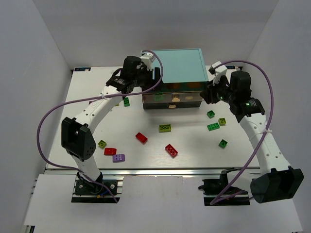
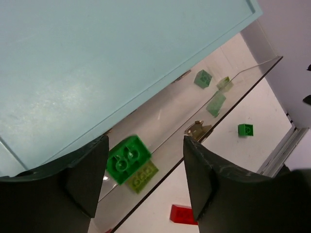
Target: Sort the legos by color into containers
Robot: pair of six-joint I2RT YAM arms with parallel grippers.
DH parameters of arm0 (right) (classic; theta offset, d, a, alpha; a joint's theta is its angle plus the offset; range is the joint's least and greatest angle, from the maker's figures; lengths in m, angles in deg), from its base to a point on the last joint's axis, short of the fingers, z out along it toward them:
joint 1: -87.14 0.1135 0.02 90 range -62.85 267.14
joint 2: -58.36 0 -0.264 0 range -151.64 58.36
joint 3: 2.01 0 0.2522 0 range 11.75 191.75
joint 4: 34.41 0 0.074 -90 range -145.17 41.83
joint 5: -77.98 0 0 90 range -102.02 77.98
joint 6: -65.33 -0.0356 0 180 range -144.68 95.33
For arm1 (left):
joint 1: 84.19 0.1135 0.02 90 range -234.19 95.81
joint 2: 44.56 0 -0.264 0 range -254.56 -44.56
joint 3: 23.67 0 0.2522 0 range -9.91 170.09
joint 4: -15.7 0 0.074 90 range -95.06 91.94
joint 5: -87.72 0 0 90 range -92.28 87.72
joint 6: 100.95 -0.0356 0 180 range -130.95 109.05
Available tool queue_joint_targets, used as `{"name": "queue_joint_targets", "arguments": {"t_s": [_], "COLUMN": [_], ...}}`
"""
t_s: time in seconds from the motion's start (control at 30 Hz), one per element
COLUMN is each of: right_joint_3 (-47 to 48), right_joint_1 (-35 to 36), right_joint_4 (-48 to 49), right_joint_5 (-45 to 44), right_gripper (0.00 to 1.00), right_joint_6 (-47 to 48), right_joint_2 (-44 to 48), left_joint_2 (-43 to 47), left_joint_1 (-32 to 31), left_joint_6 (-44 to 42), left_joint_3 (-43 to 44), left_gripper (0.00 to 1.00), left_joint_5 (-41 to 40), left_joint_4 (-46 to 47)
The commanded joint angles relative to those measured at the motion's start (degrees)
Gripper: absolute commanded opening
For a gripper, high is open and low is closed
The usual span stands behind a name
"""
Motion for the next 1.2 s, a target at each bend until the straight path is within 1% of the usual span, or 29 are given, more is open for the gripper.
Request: {"name": "queue_joint_targets", "arguments": {"t_s": [0.0,0.03,0.13,0.2,0.27,0.3,0.33,0.37,0.4,0.43,0.47,0.5,0.53,0.57,0.6,0.63,0.67,0.7,0.73,0.77,0.8,0.83,0.87,0.9,1.0,1.1,1.17], "right_joint_3": [-0.06,-0.06,-2.69,-5.58,-7.70,-10.32,-11.56,-12.71,-13.94,-15.43,-15.62,-15.62,-15.44,-14.40,-13.87,-13.60,-13.16,-13.16,-13.24,-13.16,-12.98,-12.72,-12.46,-12.37,-10.45,-6.32,-4.29], "right_joint_1": [-1.53,-2.06,-3.55,-4.60,-6.01,-6.97,-7.85,-8.47,-8.65,-9.35,-9.79,-10.58,-10.50,-10.50,-12.67,-12.96,-13.22,-13.75,-14.45,-15.15,-15.42,-16.03,-16.64,-16.82,-17.70,-18.41,-18.93], "right_joint_4": [-2.52,-3.23,-4.90,-5.69,-6.75,-7.97,-9.37,-11.56,-12.98,-16.30,-18.94,-20.97,-22.56,-26.49,-28.01,-28.72,-31.16,-32.92,-33.99,-34.69,-36.53,-37.24,-37.51,-35.25,-31.20,-29.78,-30.04], "right_joint_5": [1.75,2.10,4.47,6.32,8.68,9.48,10.88,13.24,13.79,14.49,16.07,16.60,17.30,18.18,18.54,18.72,19.24,19.24,19.16,18.72,18.54,18.37,17.58,17.05,14.42,12.22,10.82], "right_gripper": [0.52,0.57,0.63,0.65,0.65,0.64,0.62,0.58,0.58,0.58,0.58,0.59,0.60,0.62,0.63,0.65,0.66,0.66,0.67,0.68,0.69,0.89,0.89,0.89,0.89,0.85,0.80], "right_joint_6": [0.74,0.83,3.20,6.08,9.51,14.40,18.54,23.63,27.51,35.21,39.63,43.42,46.33,52.80,55.73,58.02,65.53,70.22,74.01,77.18,83.56,87.02,89.75,91.52,93.02,93.38,96.26], "right_joint_2": [-0.28,-0.37,0.94,2.96,4.46,5.86,6.57,7.53,7.80,7.89,7.20,6.49,5.79,3.35,2.02,0.70,-1.75,-2.91,-4.22,-6.32,-7.30,-8.36,-9.93,-10.56,-13.89,-19.16,-23.02], "left_joint_2": [0.51,0.60,1.82,4.01,6.13,8.92,10.87,12.80,14.73,16.67,19.90,21.42,22.74,25.53,26.78,28.10,30.46,31.44,32.32,33.29,34.86,35.66,36.45,37.77,39.62,41.73,42.87], "left_joint_1": [0.17,0.17,0.17,0.17,1.57,1.57,1.57,1.57,1.57,1.57,2.10,2.10,2.10,2.10,2.10,2.10,2.10,2.10,2.10,2.10,2.10,2.10,2.10,2.10,2.10,2.10,2.10], "left_joint_6": [-0.15,0.20,1.52,3.44,5.12,6.87,7.49,7.59,7.76,8.02,8.11,8.11,8.20,8.29,8.46,8.64,8.73,9.08,9.34,9.52,9.96,10.13,10.57,10.75,11.98,13.12,13.74], "left_joint_3": [3.98,5.11,6.62,6.88,6.10,4.09,2.42,0.57,-3.45,-5.14,-6.72,-9.52,-11.03,-12.52,-14.11,-17.60,-19.12,-20.52,-22.89,-23.95,-24.92,-26.76,-27.73,-28.44,-31.34,-34.07,-35.30], "left_gripper": [0.73,0.74,0.74,0.71,0.63,0.51,0.44,0.39,0.35,0.35,0.37,0.53,0.64,0.70,0.75,0.79,0.80,0.80,0.82,0.82,0.83,0.83,0.84,0.84,0.85,0.85,0.85], "left_joint_5": [-4.04,-4.04,-3.95,-4.39,-4.40,-4.57,-5.61,-7.02,-8.25,-8.87,-9.75,-10.89,-12.81,-13.88,-14.93,-16.86,-17.57,-17.75,-20.71,-21.35,-21.79,-22.49,-23.46,-23.99,-25.22,-25.75,-25.84], "left_joint_4": [1.44,1.44,2.14,3.54,5.21,5.74,6.44,7.58,8.29,8.47,7.51,6.64,5.76,4.01,3.21,2.68,1.54,0.92,0.48,-0.40,-0.67,-0.93,-1.45,-1.63,-2.08,-1.99,-1.90]}}
